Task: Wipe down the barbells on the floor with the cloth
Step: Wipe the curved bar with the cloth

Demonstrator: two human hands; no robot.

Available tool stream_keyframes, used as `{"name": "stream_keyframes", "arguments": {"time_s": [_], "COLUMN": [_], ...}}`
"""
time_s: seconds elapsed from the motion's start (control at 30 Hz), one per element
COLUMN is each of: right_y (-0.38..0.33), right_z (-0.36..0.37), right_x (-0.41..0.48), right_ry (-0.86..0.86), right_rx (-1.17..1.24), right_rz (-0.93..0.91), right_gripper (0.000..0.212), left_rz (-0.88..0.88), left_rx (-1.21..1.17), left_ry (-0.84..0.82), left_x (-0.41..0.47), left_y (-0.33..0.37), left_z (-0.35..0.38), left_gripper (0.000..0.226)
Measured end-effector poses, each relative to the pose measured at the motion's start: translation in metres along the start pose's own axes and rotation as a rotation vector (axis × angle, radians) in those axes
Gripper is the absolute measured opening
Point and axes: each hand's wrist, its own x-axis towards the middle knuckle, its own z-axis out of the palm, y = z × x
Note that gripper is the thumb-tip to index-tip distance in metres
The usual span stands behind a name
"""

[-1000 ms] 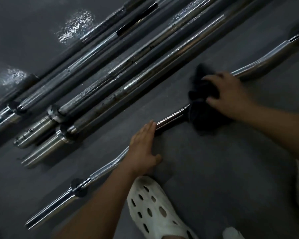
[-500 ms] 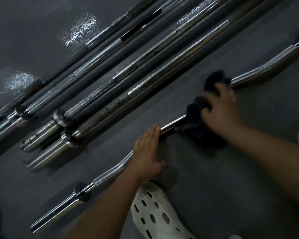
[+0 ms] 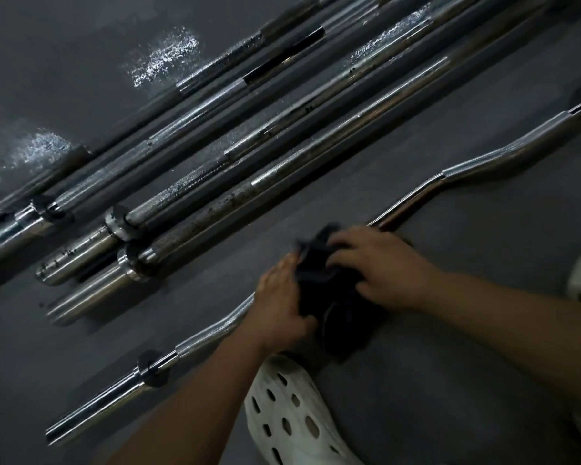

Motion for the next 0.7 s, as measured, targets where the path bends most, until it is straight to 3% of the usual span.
{"name": "stream_keyframes", "arguments": {"time_s": [0.07,0.2,0.27,0.33,0.4,0.53,0.6,0.7], "right_y": [0.003,0.043,0.029,-0.007,-0.043,-0.009,0.027,0.064], "right_z": [-0.011,-0.034,-0.033,-0.008,0.018,-0.009,-0.034,-0.041], "right_x": [0.007,0.01,0.009,0.009,0.007,0.021,0.019,0.001], "right_ry": [-0.038,0.571,0.499,0.202,0.03,0.059,0.164,0.423], "right_rx": [0.006,0.302,0.459,0.188,-0.141,-0.075,-0.016,0.021], "right_rz": [-0.047,0.555,0.751,0.701,0.439,0.168,0.237,0.687], "right_gripper": [0.058,0.06,0.074,0.098,0.103,0.066,0.061,0.06], "left_rz": [-0.001,0.016,0.015,0.011,0.005,-0.004,0.006,0.007], "left_rx": [-0.041,-0.011,0.022,0.04,0.047,0.024,0.029,0.063], "left_ry": [0.002,-0.007,-0.025,-0.032,-0.058,-0.075,-0.047,-0.038], "left_x": [0.0,0.0,0.0,0.0,0.0,-0.001,0.0,0.0], "left_y": [-0.001,-0.007,-0.005,-0.002,-0.001,-0.005,-0.007,-0.004], "left_z": [-0.001,0.002,0.002,0.001,-0.001,0.0,0.002,0.005], "left_gripper": [0.104,0.11,0.112,0.112,0.11,0.11,0.112,0.114]}}
